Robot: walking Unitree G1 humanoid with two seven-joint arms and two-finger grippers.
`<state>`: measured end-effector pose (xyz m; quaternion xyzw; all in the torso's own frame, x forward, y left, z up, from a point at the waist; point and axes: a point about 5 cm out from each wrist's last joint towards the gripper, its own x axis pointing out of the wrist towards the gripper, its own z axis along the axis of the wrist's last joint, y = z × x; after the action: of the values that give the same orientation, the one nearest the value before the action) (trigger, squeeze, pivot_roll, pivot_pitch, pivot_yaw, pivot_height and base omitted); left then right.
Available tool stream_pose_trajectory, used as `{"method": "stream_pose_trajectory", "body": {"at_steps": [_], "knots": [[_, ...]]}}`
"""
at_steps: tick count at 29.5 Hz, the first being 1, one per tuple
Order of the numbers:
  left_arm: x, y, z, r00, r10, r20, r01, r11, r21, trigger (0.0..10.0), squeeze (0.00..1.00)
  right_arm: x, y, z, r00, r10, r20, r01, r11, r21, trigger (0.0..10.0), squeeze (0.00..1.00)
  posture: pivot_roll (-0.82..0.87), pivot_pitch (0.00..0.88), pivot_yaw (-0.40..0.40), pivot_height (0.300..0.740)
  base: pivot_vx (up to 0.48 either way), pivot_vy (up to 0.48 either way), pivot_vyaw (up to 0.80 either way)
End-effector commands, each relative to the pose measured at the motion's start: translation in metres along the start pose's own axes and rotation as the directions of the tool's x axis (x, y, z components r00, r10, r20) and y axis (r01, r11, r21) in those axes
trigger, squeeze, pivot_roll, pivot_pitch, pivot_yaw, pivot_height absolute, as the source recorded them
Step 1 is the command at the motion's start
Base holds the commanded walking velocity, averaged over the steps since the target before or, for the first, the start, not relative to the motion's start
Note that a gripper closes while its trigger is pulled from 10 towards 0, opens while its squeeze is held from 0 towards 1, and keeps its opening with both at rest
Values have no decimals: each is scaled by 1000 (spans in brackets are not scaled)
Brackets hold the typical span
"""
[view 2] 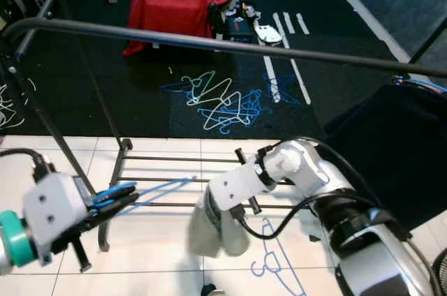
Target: Hang hanger
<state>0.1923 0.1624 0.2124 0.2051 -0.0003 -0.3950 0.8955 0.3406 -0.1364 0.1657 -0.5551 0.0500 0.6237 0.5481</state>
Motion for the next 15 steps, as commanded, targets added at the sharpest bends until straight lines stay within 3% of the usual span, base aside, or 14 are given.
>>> {"method": "stream_pose_trajectory", "body": {"at_steps": [1,4,15], "knots": [[-2,-7,4,998,-57,17,58,998,-39,10000,0,1,-2,0,1000,-18,15,18,1000,20,10000,0,40,144,-3,740,0,0,0],[0,-13,3,996,-82,21,84,991,-106,10000,0,2,-8,-1,999,-51,18,50,997,57,10000,0,38,146,-3,740,0,0,0],[-2,-11,0,995,-95,6,95,984,-149,10000,0,-3,-13,-8,997,-77,-12,78,996,49,10000,0,42,150,-1,740,0,0,0]]}}
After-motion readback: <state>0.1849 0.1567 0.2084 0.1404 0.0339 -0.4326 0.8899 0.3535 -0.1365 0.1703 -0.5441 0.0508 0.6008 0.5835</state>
